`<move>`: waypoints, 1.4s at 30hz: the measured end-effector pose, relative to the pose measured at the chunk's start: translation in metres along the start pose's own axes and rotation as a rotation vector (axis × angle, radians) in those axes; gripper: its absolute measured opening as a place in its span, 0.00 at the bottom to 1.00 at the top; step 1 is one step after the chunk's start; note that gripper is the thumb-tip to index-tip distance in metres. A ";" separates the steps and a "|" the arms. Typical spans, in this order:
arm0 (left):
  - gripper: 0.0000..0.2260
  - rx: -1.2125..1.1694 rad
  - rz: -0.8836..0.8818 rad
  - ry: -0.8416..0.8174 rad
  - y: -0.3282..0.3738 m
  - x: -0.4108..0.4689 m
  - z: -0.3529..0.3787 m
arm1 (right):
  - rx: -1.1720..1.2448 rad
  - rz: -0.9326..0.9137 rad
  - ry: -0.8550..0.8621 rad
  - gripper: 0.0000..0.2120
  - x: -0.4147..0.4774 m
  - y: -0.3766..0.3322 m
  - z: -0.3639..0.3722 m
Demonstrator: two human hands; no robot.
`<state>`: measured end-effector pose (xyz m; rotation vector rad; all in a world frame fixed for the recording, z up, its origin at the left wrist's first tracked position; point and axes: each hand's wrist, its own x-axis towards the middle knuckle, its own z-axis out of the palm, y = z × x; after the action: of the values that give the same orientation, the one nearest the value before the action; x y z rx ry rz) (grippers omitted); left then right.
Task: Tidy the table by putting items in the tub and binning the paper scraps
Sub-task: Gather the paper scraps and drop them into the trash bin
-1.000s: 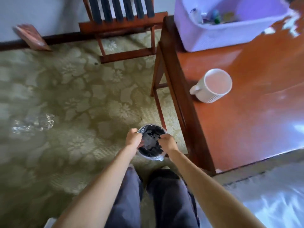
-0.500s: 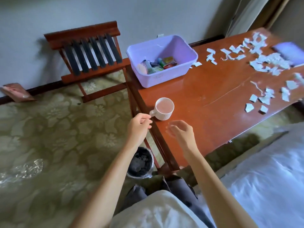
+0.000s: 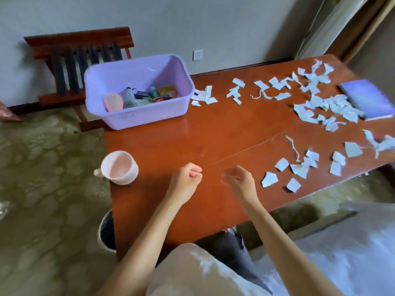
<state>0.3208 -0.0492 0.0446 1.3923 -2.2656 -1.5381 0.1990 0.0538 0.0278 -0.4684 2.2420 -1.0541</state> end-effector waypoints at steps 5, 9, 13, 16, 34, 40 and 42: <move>0.11 -0.014 -0.078 -0.058 0.073 0.015 0.097 | -0.335 0.048 -0.060 0.12 0.042 0.051 -0.093; 0.15 0.121 -0.077 -0.129 0.110 0.038 0.161 | -0.525 0.087 -0.097 0.20 0.072 0.079 -0.152; 0.17 0.282 -0.058 -0.178 0.114 0.062 0.198 | -0.632 0.174 -0.141 0.25 0.090 0.100 -0.178; 0.23 0.352 -0.079 -0.230 0.110 0.070 0.216 | -0.633 0.202 -0.147 0.28 0.092 0.110 -0.187; 0.06 0.268 -0.051 -0.097 0.109 0.093 0.240 | -0.277 0.073 -0.034 0.09 0.128 0.120 -0.211; 0.21 0.351 -0.148 -0.067 0.136 0.109 0.267 | -0.550 -0.105 -0.258 0.23 0.164 0.136 -0.240; 0.24 0.382 -0.154 -0.013 0.144 0.110 0.279 | -0.628 -0.183 -0.340 0.26 0.174 0.142 -0.249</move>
<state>0.0242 0.0839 -0.0271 1.6845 -2.6168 -1.1897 -0.1039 0.1884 -0.0248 -1.0447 2.2060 -0.2860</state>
